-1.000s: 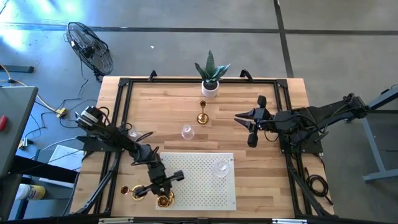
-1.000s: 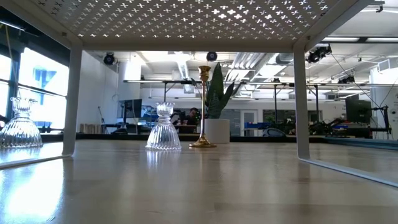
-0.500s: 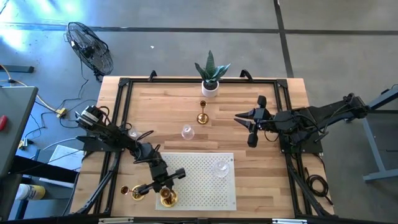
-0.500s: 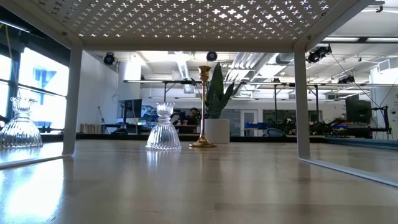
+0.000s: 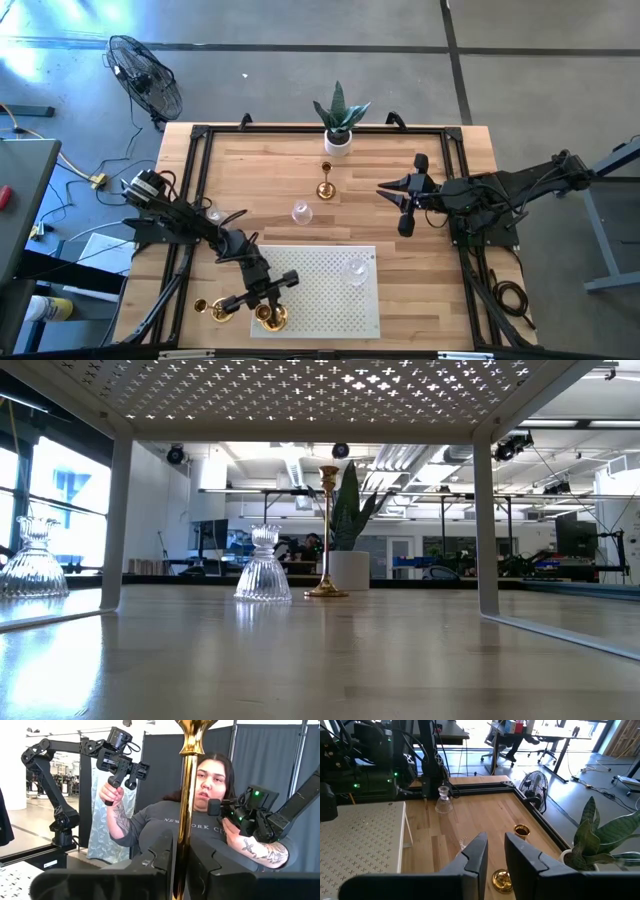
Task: Pick & Place candle stick holders
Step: Put the bottom right gold candle holder on the shelf
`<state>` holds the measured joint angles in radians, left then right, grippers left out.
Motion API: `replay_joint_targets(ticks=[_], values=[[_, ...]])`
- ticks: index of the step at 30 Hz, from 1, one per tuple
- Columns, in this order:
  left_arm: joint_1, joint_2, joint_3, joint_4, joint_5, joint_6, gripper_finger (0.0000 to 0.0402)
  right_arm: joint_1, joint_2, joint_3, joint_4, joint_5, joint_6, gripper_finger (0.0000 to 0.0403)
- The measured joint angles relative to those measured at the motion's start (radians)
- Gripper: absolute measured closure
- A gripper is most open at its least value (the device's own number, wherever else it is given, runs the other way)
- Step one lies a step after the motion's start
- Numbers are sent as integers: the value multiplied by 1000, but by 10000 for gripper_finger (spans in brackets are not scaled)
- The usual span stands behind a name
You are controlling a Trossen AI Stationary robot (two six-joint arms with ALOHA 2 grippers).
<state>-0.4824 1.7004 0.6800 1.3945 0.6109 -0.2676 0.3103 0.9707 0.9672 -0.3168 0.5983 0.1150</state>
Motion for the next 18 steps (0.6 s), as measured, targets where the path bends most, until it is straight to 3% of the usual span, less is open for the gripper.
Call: replay_joint_targets(ticks=[7,14,18], values=[[0,-1,0,-9,-54,-7,365,0,0,0,0,-4,0,344],[41,-39,-1,-15,-17,-52,364,0,0,0,-17,-6,0,345],[45,-39,-1,-46,-46,-76,364,0,0,0,-21,-6,0,345]])
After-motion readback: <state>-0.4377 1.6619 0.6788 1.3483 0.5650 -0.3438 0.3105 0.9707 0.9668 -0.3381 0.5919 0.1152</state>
